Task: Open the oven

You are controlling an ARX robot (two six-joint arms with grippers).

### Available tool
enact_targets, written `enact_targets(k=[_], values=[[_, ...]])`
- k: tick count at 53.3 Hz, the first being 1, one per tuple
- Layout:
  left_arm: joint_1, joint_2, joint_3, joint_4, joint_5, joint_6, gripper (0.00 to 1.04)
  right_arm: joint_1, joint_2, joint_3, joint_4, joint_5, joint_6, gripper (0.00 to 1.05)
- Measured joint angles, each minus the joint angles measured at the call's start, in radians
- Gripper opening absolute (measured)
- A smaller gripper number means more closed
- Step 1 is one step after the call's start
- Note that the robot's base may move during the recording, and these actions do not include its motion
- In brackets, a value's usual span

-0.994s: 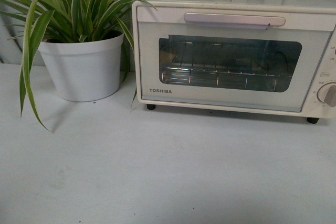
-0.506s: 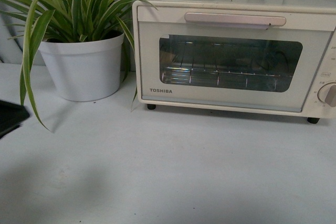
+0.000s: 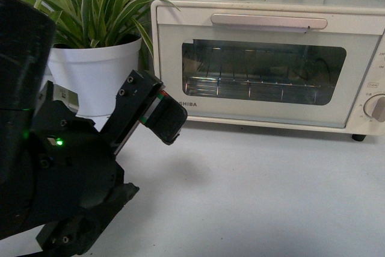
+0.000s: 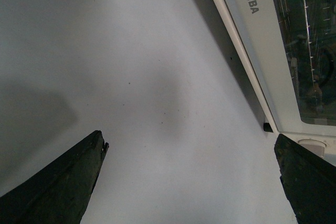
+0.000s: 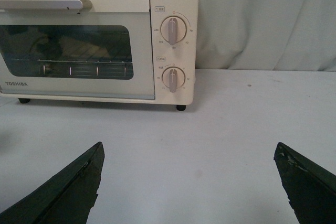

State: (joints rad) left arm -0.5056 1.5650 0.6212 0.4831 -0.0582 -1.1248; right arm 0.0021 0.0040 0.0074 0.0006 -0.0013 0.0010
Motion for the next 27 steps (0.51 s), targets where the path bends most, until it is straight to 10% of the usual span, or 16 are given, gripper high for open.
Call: enact_targets(k=[27], values=[[-0.043,0.146,0.111,0.006,-0.002,-0.077,0.98,0.0,0.0,0.0,0.0,0.0,0.0,0.95]])
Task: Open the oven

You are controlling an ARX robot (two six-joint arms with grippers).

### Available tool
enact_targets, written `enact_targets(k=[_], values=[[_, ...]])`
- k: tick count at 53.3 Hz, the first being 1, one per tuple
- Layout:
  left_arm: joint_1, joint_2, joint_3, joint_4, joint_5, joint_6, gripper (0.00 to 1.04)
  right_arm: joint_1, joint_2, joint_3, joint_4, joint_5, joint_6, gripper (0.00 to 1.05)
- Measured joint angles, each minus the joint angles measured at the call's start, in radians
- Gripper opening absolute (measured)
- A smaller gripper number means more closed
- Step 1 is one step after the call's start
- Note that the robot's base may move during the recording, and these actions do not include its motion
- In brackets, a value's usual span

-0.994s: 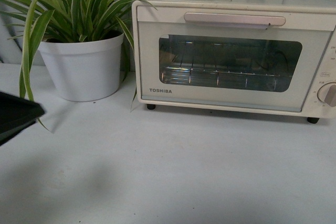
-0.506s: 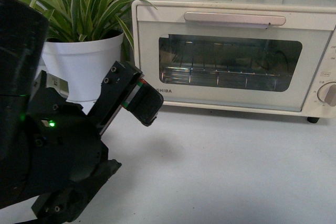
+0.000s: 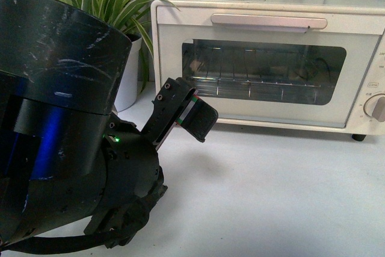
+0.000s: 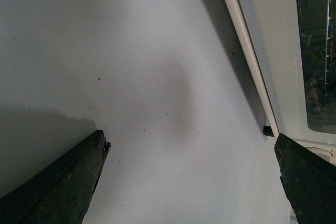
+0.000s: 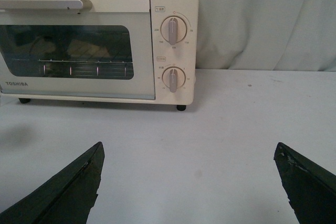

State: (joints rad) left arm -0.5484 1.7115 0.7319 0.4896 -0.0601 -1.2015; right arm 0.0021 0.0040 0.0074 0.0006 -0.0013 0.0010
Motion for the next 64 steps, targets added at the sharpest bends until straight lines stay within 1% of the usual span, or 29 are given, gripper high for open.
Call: enact_targets(k=[9,13,16,19,29,33,38,47,52,61,64], values=[[-0.002,0.005,0.003,-0.002,-0.006,-0.012,0.98,0.0,0.0,0.0,0.0,-0.001,0.0,0.95],[-0.001,0.007,0.003,-0.002,-0.005,-0.014,0.98,-0.024,0.032,0.002,0.005,-0.113,0.073,0.95],[0.0,0.008,0.003,0.0,-0.006,-0.015,0.98,-0.026,0.084,0.01,0.035,-0.143,0.117,0.95],[0.002,0.008,0.003,0.0,-0.006,-0.015,0.98,-0.013,0.154,0.027,0.075,-0.14,0.139,0.95],[0.004,0.009,0.003,0.002,-0.005,-0.015,0.98,0.048,0.496,0.153,0.268,-0.088,0.155,0.95],[0.005,0.008,0.003,0.001,-0.005,-0.015,0.98,0.09,0.697,0.261,0.339,-0.038,0.154,0.95],[0.005,0.007,0.003,-0.004,-0.005,-0.014,0.98,0.13,0.848,0.365,0.327,0.007,0.159,0.95],[0.006,0.006,0.003,-0.006,-0.005,-0.013,0.98,0.206,1.032,0.548,0.254,0.039,0.161,0.95],[0.007,0.006,0.003,-0.006,-0.003,-0.013,0.98,0.241,1.115,0.635,0.242,0.069,0.163,0.95],[0.014,0.003,0.003,-0.008,0.009,-0.012,0.98,0.28,1.233,0.771,0.193,0.104,0.18,0.95],[0.018,0.001,0.003,-0.011,0.011,-0.012,0.98,0.29,1.286,0.832,0.176,0.132,0.19,0.95]])
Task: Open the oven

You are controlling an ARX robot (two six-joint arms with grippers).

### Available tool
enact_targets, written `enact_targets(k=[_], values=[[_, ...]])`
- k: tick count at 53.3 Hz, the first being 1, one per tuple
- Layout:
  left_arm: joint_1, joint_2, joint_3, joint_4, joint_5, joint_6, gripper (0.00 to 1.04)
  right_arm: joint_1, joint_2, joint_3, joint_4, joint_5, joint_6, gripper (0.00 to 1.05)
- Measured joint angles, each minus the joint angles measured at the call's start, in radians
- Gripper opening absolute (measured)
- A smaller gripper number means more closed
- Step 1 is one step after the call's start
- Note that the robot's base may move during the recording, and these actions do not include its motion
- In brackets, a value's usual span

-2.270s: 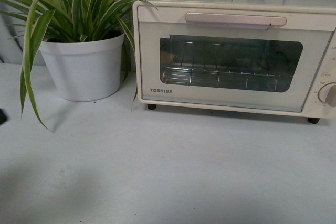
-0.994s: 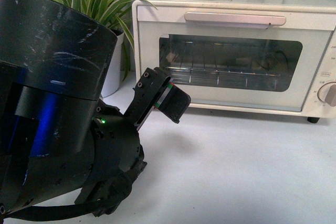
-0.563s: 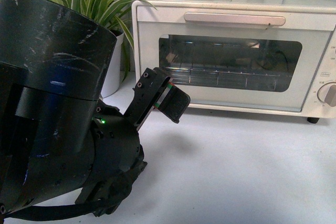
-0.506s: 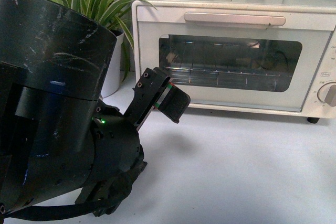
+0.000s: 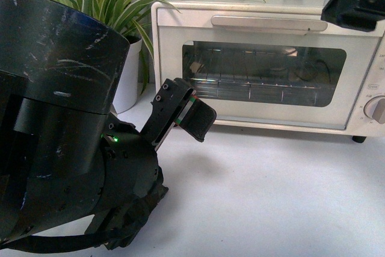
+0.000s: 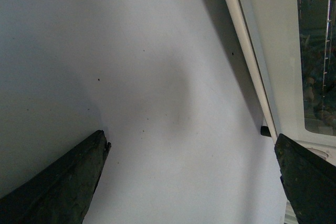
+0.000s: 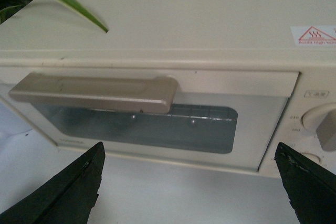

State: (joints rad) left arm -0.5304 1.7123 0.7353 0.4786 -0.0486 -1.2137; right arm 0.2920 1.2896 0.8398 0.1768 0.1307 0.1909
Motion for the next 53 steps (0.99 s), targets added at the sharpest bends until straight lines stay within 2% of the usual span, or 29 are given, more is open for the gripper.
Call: enact_targets(k=[28,53], values=[[0.009,-0.003,-0.001,-0.002,0.008,-0.001,0.98,0.013,0.184,0.183,-0.049,0.11,0.02,0.95],[0.013,-0.005,-0.001,-0.007,0.007,-0.001,0.98,0.006,0.207,0.22,-0.136,0.11,0.014,0.95]])
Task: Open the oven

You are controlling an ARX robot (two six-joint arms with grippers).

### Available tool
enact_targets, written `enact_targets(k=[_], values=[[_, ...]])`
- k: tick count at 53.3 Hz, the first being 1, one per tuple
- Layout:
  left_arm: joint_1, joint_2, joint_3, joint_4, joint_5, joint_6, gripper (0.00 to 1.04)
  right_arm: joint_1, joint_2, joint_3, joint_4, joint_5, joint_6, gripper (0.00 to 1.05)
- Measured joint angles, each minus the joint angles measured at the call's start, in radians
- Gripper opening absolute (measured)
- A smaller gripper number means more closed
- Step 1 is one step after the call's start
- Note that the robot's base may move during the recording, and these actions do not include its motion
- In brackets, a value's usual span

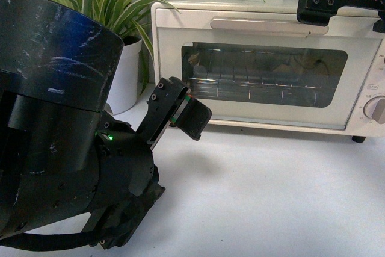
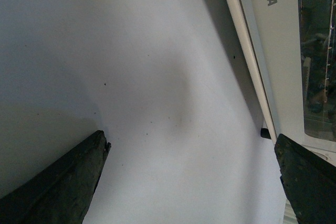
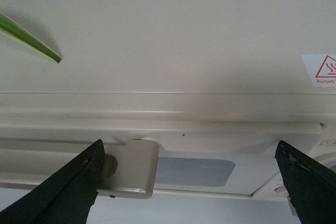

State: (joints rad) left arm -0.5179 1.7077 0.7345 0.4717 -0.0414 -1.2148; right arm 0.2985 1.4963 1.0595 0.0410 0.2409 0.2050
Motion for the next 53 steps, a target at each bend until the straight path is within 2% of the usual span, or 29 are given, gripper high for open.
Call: enact_targets(k=[16,53], values=[[0.001,0.0,0.0,-0.001,0.0,0.0,0.98,-0.01,-0.038,-0.054,0.016,-0.038,-0.033,0.95],[0.012,-0.005,-0.001,-0.006,-0.003,0.0,0.98,0.0,-0.194,-0.4,0.244,-0.077,-0.034,0.95]])
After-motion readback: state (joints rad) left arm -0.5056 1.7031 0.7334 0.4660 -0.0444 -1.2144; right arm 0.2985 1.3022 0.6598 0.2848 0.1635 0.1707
